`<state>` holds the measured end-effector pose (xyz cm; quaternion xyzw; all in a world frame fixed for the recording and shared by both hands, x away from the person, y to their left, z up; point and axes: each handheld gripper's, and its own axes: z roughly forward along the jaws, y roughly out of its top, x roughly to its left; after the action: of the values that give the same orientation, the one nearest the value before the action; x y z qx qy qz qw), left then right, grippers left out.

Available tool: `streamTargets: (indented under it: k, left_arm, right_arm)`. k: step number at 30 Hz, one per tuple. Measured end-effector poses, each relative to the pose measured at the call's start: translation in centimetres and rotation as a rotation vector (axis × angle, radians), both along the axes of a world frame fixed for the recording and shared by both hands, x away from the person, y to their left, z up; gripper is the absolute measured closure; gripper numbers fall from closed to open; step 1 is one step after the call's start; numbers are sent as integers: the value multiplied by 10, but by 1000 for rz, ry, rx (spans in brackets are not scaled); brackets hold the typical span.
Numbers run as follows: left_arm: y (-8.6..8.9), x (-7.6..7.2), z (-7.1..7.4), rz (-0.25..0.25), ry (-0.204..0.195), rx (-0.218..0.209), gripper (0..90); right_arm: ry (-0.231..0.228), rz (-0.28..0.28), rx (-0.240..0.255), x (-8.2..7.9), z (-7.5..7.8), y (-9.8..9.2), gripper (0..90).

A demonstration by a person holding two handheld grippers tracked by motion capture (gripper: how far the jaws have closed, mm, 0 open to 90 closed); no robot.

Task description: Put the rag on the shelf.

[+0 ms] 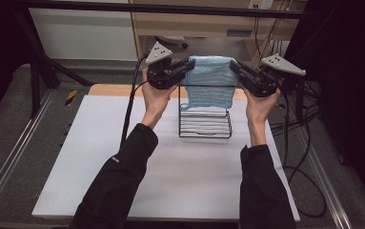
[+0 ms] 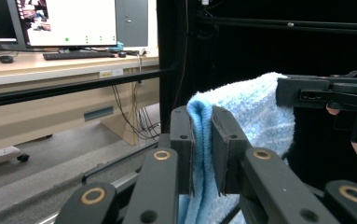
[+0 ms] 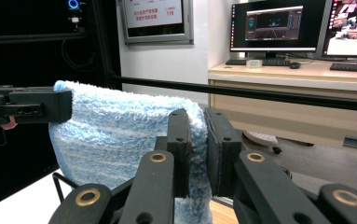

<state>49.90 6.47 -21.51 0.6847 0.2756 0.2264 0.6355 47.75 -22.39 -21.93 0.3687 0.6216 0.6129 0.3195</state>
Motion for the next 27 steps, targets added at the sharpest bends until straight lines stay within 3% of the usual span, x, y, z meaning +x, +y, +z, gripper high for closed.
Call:
streamTargets:
  k: [8,27]
  left_arm:
    - [2,-8,-1,-32,-4,15,794]
    - [3,-25,-11,-73,32,62,786]
  right_arm:
    - [2,17,-15,-9,-1,-4,811]
    - [31,68,-95,-26,-7,-10,804]
